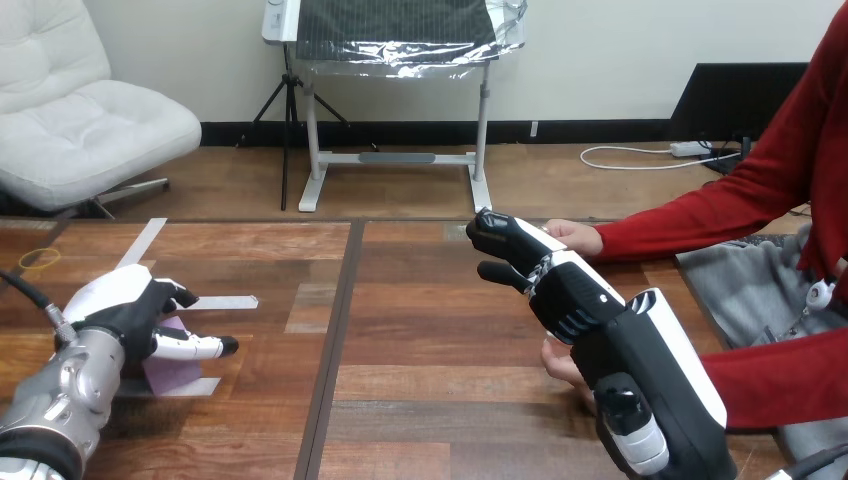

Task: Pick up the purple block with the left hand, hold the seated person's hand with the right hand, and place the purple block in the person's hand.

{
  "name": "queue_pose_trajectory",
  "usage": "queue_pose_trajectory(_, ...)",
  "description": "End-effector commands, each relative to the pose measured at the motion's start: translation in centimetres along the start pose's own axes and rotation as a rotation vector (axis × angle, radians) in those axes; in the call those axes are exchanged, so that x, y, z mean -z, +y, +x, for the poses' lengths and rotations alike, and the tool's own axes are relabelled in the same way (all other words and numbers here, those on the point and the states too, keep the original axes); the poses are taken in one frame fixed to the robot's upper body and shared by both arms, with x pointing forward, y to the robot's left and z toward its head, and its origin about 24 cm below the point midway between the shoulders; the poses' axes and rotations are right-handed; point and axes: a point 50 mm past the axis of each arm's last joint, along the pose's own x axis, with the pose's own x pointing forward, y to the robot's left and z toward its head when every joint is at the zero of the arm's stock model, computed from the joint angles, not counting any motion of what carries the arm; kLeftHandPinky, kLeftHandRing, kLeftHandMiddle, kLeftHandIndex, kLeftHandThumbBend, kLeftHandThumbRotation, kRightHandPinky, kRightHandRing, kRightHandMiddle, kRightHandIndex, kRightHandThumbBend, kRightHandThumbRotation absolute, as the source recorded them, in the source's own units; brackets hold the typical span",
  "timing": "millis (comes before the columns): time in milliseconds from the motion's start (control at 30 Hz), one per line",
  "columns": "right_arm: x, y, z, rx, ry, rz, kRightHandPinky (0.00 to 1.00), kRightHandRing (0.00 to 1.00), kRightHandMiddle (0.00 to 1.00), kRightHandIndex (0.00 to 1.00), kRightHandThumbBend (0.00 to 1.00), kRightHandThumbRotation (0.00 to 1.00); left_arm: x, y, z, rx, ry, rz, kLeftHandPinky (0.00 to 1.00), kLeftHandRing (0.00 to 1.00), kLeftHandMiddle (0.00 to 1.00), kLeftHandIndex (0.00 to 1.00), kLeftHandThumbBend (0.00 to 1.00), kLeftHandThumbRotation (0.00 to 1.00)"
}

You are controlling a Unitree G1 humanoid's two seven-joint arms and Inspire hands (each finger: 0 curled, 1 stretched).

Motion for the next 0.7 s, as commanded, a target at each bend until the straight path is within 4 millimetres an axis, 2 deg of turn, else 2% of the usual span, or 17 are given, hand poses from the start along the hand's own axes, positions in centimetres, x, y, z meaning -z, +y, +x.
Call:
queue_pose_trajectory(0,-1.29,-0.52,1.28,0.005,-0.091,-0.018,0.87,0.91,0.89,0.88,0.92,1.0,-1.77,2.54,0.53,-0.068,-0.043,0.016,0.79,0.85,0.85,0.81,0.83,0.47)
queue_pose_trajectory(400,-1.36,-0.54,1.26,0.003,-0.091,-0.02,0.87,0.91,0.9,0.88,0.91,1.0,-2.02,2.58,0.63,-0.046,-0.035,0.035,0.74,0.83,0.84,0.82,0.87,0.47)
queue_pose_trajectory(667,-1.26,-0.53,1.25,0.001,-0.09,-0.01,0.87,0.92,0.9,0.88,0.92,1.0,-2.25,2.8,0.74,-0.027,-0.018,0.025,0.74,0.84,0.85,0.82,0.87,0.39)
